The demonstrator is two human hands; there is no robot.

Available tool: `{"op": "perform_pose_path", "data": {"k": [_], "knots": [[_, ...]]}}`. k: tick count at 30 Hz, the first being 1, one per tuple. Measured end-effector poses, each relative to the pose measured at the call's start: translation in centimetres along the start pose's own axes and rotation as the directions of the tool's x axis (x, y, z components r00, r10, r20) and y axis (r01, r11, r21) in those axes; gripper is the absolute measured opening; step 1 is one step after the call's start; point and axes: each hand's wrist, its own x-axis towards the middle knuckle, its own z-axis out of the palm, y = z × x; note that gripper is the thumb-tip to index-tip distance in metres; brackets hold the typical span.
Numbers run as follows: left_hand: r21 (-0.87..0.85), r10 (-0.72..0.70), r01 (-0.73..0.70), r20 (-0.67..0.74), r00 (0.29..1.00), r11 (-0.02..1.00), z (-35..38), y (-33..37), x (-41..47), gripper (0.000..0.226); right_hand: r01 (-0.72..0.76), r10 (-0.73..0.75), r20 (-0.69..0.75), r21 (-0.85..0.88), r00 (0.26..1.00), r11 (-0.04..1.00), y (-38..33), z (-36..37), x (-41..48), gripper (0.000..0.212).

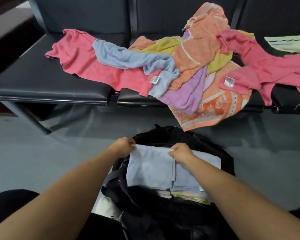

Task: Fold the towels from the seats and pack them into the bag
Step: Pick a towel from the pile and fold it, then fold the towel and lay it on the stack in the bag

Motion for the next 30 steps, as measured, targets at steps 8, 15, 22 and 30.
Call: {"op": "perform_pose_path", "data": {"k": [8,15,22,30], "knots": [[-0.022,-0.134,0.134,0.004,0.991,0.991,0.8,-1.4,2.0,0.031,0.059,-0.070,-0.138,-0.078,0.988,0.995,0.2,-0.2,2.6,0.017],[-0.254,-0.040,0.020,-0.072,0.997,0.967,-2.7,2.6,1.4,0.016,0.067,-0.064,0.027,-0.133,0.998,0.989,-4.8,-2.7,0.6,0.025],[-0.271,0.186,-0.245,-0.225,0.956,0.931,-9.8,10.7,-0.3,0.013,0.139,-0.113,0.322,-0.056,0.940,0.989,-12.0,-11.2,-5.0,0.030],[-0.051,0.279,-0.333,-0.436,0.856,0.942,-14.3,14.5,-0.5,0.016,0.300,-0.274,-0.250,0.070,0.929,0.951,-12.7,-18.8,-5.0,0.019]]}}
